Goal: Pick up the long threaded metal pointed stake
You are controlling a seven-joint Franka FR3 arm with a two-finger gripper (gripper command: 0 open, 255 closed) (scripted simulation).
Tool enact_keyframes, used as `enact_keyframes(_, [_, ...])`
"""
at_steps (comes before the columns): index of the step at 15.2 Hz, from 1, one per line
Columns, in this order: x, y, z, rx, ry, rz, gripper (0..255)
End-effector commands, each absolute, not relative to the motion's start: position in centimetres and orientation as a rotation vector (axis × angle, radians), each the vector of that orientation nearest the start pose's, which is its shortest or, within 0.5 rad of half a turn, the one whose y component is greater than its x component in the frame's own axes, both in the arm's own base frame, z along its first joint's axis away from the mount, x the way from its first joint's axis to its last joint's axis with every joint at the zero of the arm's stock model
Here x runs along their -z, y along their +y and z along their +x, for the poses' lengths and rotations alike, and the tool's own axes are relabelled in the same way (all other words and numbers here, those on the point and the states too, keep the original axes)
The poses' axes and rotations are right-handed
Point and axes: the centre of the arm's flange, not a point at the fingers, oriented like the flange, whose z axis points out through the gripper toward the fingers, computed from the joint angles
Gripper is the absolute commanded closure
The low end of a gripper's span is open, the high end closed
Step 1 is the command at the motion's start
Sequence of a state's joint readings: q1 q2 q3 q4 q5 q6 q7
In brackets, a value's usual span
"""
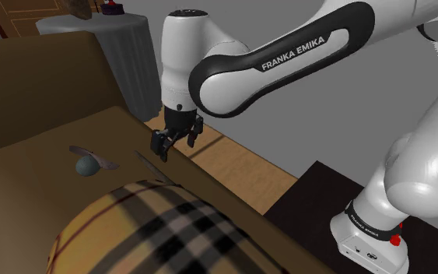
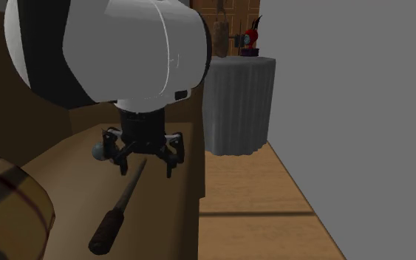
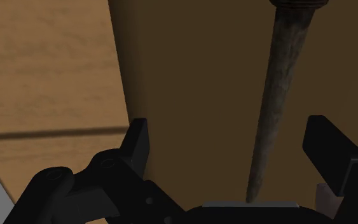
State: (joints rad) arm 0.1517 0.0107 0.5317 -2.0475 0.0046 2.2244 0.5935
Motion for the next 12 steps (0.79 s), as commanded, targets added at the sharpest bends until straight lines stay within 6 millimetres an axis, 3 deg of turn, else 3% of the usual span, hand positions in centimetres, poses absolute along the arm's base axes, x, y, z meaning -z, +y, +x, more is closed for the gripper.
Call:
enact_keyframes(1, [-44.3, 38.1, 45.1, 0.200, -0.125, -3.020, 0])
enact_keyframes(4, [-43.0, 41.5, 46.4, 0.206, -0.123, -3.013, 0])
enact_keyframes(12, [-39.0, 41.6, 46.4, 0.207, -0.122, -3.013, 0])
